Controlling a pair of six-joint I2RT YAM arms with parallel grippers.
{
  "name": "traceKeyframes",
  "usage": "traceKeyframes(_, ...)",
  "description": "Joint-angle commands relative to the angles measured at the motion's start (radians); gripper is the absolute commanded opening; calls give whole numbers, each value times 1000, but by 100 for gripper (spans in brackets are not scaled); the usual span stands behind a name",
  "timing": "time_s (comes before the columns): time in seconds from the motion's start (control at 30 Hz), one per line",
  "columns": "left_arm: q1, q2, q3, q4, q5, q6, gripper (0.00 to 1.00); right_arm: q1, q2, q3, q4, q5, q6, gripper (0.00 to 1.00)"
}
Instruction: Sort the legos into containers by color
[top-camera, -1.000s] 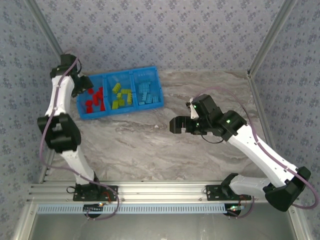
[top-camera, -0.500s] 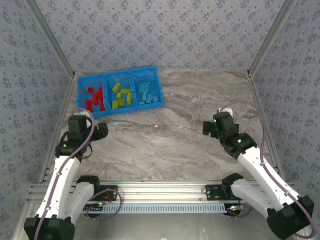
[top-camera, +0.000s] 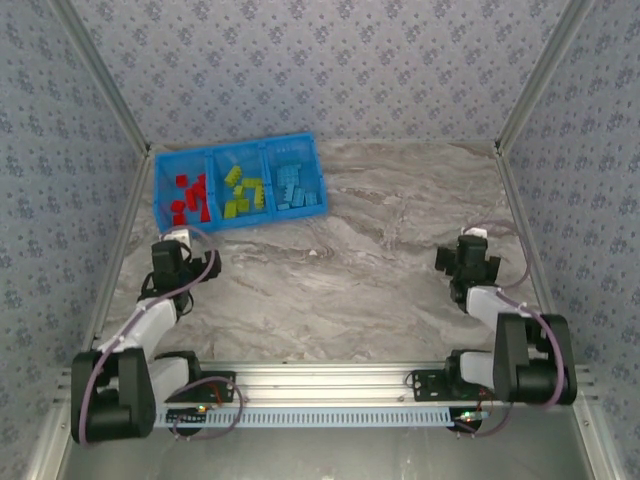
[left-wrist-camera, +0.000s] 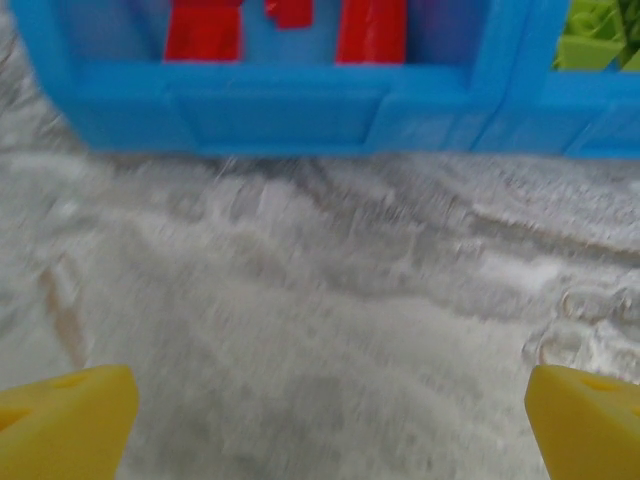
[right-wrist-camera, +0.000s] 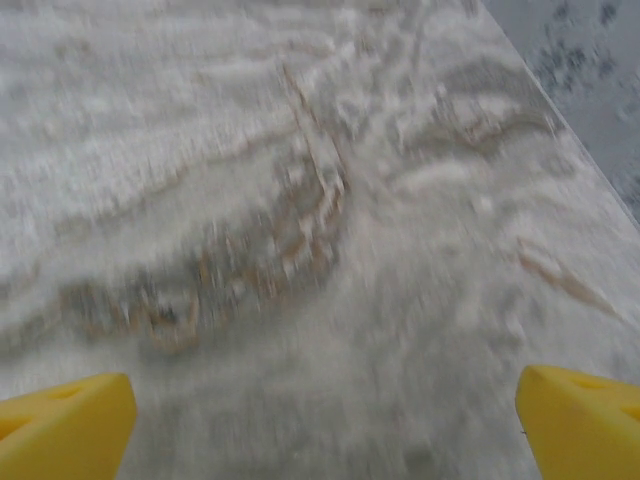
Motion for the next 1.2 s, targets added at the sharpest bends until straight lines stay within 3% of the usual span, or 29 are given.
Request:
traceKeyframes(0.0, 9, 105, 50, 273, 89, 70, 99, -34, 73, 88, 170, -139, -40, 100)
traceKeyframes(0.13, 50, 308, 123, 421, 156, 20, 99, 62, 108, 115, 159, -99, -107, 100)
traceKeyframes(0.17, 47, 334, 151, 401, 172, 51, 99, 64, 110, 103, 193, -119, -29, 100)
traceKeyframes(0.2, 47, 368, 174, 402, 181, 55, 99, 88, 131, 76, 292, -209, -97, 100)
traceKeyframes(0.27, 47, 420, 176, 448, 195, 57, 99, 164, 208, 116, 309, -40, -131, 100)
traceKeyframes(0.3, 43, 400, 171, 418, 189, 65, 99, 111, 212, 138, 250, -80, -80, 100)
traceKeyframes(0.37, 24, 384, 78, 561, 172, 84, 99, 6, 211, 64, 348, -292, -30, 100)
traceKeyframes(0.4, -7, 426, 17, 721, 122, 99, 99, 18, 253, 8, 514, -308, -45, 100)
traceKeyframes(0.43, -18, 453, 8, 797, 129, 112, 99, 32, 256, 25, 505, -299, -61, 100)
traceKeyframes(0.47, -16, 408, 57, 614, 127, 122, 99, 29, 230, 44, 404, -300, -63, 100)
traceKeyframes(0.5, -7, 431, 47, 670, 100, 93, 99, 27, 251, 20, 505, -302, -60, 100)
traceKeyframes(0.53, 10, 445, 41, 716, 113, 73, 99, 37, 242, 34, 446, -262, -57, 100)
traceKeyframes(0.57, 13, 416, 62, 615, 110, 74, 99, 40, 238, 34, 447, -256, -58, 100)
traceKeyframes(0.77, -10, 426, 63, 630, 55, 79, 99, 35, 237, 32, 453, -267, -56, 100)
traceKeyframes(1.17, -11, 425, 63, 631, 53, 79, 99, 29, 242, 43, 438, -281, -53, 100)
